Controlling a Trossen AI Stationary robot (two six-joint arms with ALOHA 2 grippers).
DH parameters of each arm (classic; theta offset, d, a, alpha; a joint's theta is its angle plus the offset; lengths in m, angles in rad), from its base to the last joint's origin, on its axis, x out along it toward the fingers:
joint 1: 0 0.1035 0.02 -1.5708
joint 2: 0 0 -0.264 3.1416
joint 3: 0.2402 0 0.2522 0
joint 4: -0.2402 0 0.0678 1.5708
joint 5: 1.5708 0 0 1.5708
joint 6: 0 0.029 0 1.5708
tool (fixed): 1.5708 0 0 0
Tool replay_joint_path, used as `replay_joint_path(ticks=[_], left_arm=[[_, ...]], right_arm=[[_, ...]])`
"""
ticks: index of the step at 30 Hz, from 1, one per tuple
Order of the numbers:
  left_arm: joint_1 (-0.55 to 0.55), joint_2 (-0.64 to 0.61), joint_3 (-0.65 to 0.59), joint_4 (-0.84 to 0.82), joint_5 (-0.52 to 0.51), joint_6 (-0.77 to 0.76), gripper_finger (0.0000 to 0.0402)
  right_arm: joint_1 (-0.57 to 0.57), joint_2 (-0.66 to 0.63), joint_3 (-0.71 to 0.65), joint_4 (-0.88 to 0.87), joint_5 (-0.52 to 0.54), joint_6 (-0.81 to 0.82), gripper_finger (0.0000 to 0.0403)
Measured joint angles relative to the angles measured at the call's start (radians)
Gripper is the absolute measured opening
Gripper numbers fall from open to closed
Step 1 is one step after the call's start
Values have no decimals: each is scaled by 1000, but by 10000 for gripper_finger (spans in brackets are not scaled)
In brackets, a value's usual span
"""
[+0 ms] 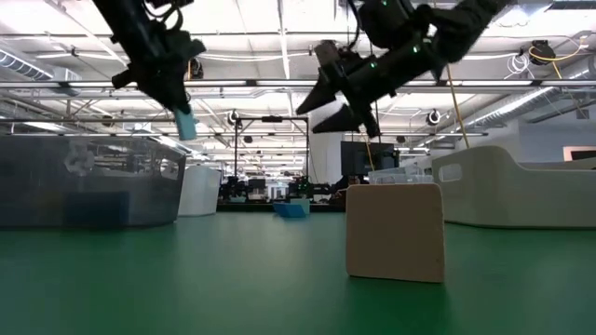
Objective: Sort & place blocks by color
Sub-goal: Put the light blue block into the white bin
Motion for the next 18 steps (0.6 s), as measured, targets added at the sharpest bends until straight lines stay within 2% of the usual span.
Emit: replay_joint_path(ticks=[4,12,16,18], left_arm=[[62,0,0,-37,-1,-7,59],[133,0,0,-73,0,-36,59],[146,0,0,-120,-1,-53,62],[156,0,0,-132,-5,-55,78]], right_arm=[[0,53,-37,73,57,44,238],[13,213,6,66,30,96,238],[15,262,64,11,30,65,238],[15,283,101,-38,32,26,238]])
